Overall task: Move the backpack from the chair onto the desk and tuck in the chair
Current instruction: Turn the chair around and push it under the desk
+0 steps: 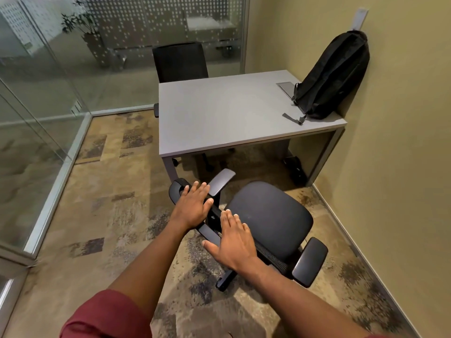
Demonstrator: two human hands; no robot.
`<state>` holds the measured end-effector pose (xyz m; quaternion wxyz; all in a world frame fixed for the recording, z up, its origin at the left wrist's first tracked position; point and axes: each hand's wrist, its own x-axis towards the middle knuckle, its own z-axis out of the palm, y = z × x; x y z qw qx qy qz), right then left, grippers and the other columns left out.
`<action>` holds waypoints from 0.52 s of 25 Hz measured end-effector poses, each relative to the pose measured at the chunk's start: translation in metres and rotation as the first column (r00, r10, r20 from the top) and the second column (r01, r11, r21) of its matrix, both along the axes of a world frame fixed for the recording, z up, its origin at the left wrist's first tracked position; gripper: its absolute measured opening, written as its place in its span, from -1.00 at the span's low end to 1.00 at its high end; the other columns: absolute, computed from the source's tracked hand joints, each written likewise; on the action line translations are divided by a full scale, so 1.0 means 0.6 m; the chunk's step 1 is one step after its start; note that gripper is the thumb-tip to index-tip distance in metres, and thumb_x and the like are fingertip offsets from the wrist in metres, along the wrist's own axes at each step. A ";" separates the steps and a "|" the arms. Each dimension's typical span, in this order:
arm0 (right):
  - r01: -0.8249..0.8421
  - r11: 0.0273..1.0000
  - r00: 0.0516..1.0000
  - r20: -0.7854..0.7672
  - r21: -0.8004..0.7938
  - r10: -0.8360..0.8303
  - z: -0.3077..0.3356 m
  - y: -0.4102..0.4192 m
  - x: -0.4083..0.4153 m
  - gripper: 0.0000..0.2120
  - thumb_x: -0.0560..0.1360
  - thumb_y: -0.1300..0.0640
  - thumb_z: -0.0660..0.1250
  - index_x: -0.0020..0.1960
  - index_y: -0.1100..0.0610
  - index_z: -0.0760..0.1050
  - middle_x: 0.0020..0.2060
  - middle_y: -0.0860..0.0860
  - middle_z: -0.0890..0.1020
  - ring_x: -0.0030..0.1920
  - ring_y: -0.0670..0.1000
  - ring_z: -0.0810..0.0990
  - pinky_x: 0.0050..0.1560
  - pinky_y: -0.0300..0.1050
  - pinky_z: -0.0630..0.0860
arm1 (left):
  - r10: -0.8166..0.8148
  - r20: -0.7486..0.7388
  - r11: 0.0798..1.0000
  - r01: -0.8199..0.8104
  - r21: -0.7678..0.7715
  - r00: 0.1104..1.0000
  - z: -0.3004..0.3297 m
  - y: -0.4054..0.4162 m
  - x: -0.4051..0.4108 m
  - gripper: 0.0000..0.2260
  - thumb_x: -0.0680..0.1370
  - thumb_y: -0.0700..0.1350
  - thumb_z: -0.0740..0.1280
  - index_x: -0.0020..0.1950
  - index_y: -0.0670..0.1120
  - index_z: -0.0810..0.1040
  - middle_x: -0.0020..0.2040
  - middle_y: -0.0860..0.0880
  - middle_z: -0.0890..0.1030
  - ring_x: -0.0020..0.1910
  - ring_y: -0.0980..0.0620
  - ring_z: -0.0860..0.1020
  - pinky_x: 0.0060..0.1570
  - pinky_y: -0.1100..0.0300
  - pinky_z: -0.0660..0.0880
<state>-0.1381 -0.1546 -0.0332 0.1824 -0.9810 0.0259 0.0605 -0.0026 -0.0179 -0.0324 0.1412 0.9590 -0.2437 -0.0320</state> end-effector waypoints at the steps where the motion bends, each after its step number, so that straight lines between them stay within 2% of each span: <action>1: 0.017 1.000 1.000 -0.002 -0.005 -0.017 -0.002 -0.003 0.001 0.05 0.37 -0.53 -0.04 0.61 0.15 -0.10 0.60 0.11 0.06 0.59 0.15 0.01 0.52 0.19 0.07 | -0.008 0.010 1.000 0.008 -0.012 1.000 -0.002 0.001 0.001 -0.50 0.69 0.09 0.03 0.61 -0.06 0.18 0.61 -0.04 0.21 0.62 -0.03 0.04 0.57 -0.03 -0.09; 6: 0.056 0.998 0.998 0.020 -0.010 -0.056 -0.009 -0.025 -0.001 0.10 0.33 -0.59 -0.04 0.61 0.12 -0.07 0.61 0.08 0.06 0.59 0.12 -0.01 0.53 0.17 0.03 | -0.013 0.029 1.000 0.013 0.006 0.999 -0.006 0.018 0.017 -0.50 0.69 0.10 0.00 0.61 -0.04 0.19 0.61 -0.03 0.21 0.62 0.00 0.03 0.57 -0.02 -0.13; 11: 0.020 0.999 0.998 0.052 -0.030 -0.019 -0.002 -0.059 -0.006 0.18 0.26 -0.67 -0.14 0.61 0.11 -0.08 0.61 0.06 0.03 0.60 0.08 -0.03 0.54 0.14 0.01 | 0.008 0.046 1.000 -0.008 0.004 0.999 -0.002 0.014 0.017 -0.49 0.68 0.11 -0.01 0.61 -0.05 0.18 0.61 -0.03 0.20 0.62 -0.01 0.04 0.58 -0.02 -0.13; 13: 0.003 0.999 0.999 0.048 -0.037 -0.002 0.002 -0.073 -0.004 0.15 0.28 -0.65 -0.09 0.61 0.11 -0.08 0.61 0.06 0.02 0.60 0.08 -0.04 0.54 0.14 0.00 | 0.004 0.051 1.000 -0.004 -0.006 0.999 -0.001 0.005 0.014 -0.49 0.68 0.11 0.00 0.61 -0.05 0.19 0.61 -0.03 0.21 0.61 -0.01 0.05 0.58 -0.02 -0.12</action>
